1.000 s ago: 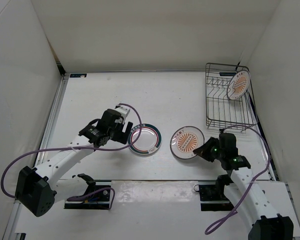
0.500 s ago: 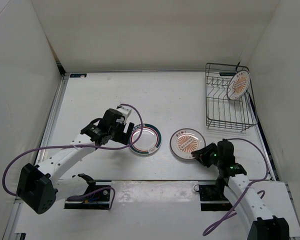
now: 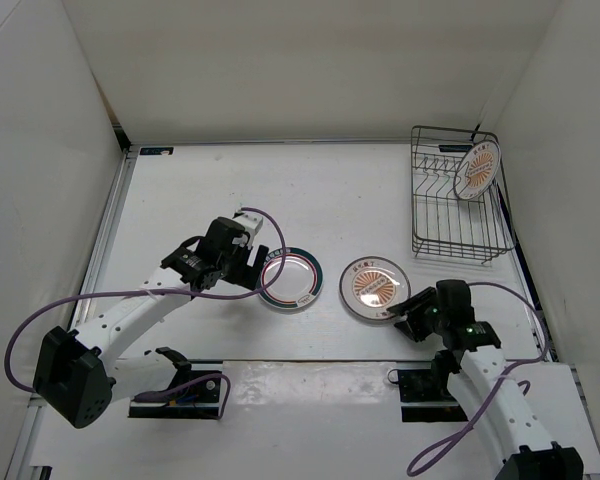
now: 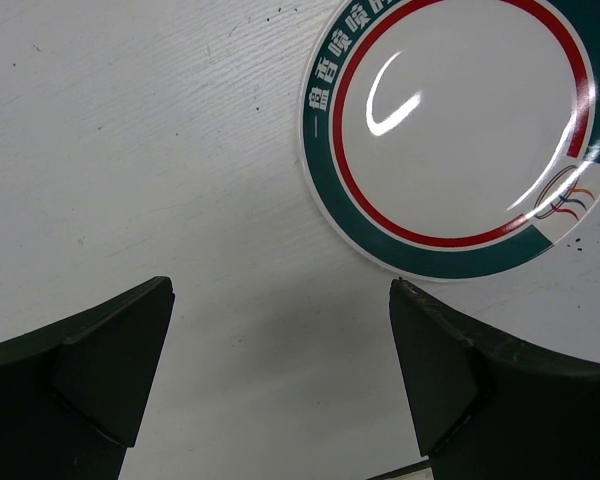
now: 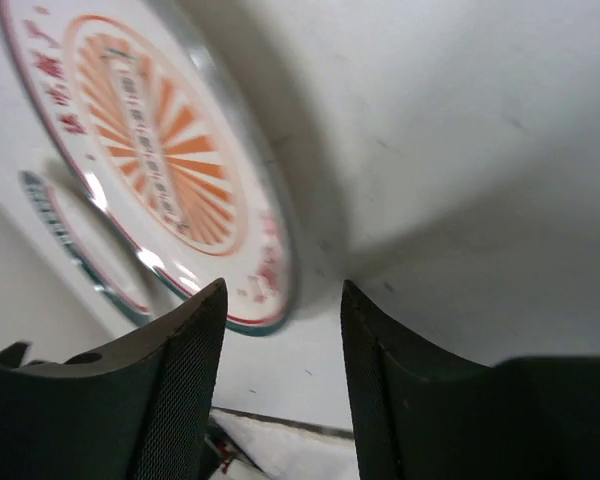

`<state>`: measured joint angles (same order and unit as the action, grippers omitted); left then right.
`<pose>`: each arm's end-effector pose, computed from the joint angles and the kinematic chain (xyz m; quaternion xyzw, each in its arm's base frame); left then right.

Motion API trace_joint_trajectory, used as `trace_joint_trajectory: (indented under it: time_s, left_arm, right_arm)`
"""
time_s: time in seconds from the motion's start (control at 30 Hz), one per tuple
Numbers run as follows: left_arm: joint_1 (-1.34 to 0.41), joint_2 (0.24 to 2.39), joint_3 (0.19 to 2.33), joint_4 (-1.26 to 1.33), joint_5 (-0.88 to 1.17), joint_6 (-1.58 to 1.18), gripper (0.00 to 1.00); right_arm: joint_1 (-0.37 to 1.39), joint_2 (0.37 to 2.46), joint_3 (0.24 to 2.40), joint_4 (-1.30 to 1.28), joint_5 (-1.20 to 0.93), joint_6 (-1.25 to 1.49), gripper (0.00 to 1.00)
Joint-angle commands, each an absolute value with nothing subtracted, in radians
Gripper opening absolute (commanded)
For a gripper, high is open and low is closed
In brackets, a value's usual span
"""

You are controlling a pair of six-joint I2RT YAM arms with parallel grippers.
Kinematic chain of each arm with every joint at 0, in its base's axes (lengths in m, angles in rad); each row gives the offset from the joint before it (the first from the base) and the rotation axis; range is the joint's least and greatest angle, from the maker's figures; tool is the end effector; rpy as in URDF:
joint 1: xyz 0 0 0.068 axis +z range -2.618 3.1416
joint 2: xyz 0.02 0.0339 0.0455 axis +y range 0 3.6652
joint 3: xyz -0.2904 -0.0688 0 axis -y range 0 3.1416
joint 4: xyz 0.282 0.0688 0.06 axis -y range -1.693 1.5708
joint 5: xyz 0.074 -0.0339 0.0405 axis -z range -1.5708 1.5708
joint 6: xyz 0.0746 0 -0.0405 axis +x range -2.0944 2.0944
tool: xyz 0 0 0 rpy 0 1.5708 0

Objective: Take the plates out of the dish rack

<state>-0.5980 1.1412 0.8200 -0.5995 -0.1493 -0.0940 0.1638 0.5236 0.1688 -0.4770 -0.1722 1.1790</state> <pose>0.2335 -0.1457 0.2278 0.2126 0.9211 -0.0415 0.3236 0.1490 0.0376 0.1080 0.4245 0.8270 0.2866 0.2318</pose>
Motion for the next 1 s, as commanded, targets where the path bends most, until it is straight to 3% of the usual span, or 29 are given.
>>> trace_joint_trajectory:
  time_s: [0.0, 0.2, 0.27, 0.3, 0.33, 0.4, 0.43, 0.53, 0.6, 0.67, 0.73, 0.87, 0.97]
  left_arm:
    - [-0.600, 1.129, 0.857, -0.603, -0.153, -0.097, 1.00]
    - [-0.600, 1.124, 0.854, -0.606, -0.163, -0.092, 1.00]
    - [-0.600, 1.123, 0.857, -0.606, -0.164, -0.092, 1.00]
    - [-0.600, 1.121, 0.859, -0.604, -0.163, -0.092, 1.00]
    - [-0.598, 1.121, 0.858, -0.606, -0.163, -0.092, 1.00]
    - [-0.600, 1.118, 0.857, -0.606, -0.161, -0.095, 1.00]
    - [-0.600, 1.118, 0.857, -0.604, -0.155, -0.095, 1.00]
    - [-0.600, 1.118, 0.862, -0.606, -0.150, -0.098, 1.00]
    - [-0.601, 1.117, 0.861, -0.606, -0.149, -0.097, 1.00]
    - [-0.601, 1.115, 0.858, -0.607, -0.161, -0.095, 1.00]
    - [-0.600, 1.112, 0.854, -0.604, -0.170, -0.092, 1.00]
    - [-0.600, 1.095, 0.853, -0.604, -0.176, -0.091, 1.00]
    - [-0.601, 1.089, 0.853, -0.603, -0.178, -0.092, 1.00]
  right_arm:
    - [0.161, 0.514, 0.270, -0.868, -0.078, 1.131, 0.53]
    - [0.163, 0.407, 0.508, -1.089, -0.005, 1.068, 0.58]
    - [0.166, 0.403, 0.590, -1.077, 0.167, 0.935, 0.58]
    - [0.163, 0.414, 0.745, -1.087, 0.229, 0.860, 0.62]
    - [0.163, 0.445, 0.802, -1.091, 0.449, 0.789, 0.66]
    - [0.164, 0.494, 0.972, -1.048, 0.599, 0.711, 0.79]
    - [0.164, 0.520, 1.007, -1.023, 0.820, 0.692, 0.81]
    - [0.163, 0.538, 0.944, -0.800, 1.030, 0.710, 0.79]
    - [0.161, 0.564, 0.879, -0.410, 0.997, 0.575, 0.70]
    - [0.158, 0.612, 0.790, -0.183, 1.008, 0.508, 0.70]
    - [0.155, 0.805, 0.840, -0.024, 1.040, 0.428, 0.74]
    - [0.114, 1.228, 1.111, 0.034, 1.071, 0.239, 0.80]
    - [0.083, 1.362, 1.283, 0.002, 0.982, 0.172, 0.78]
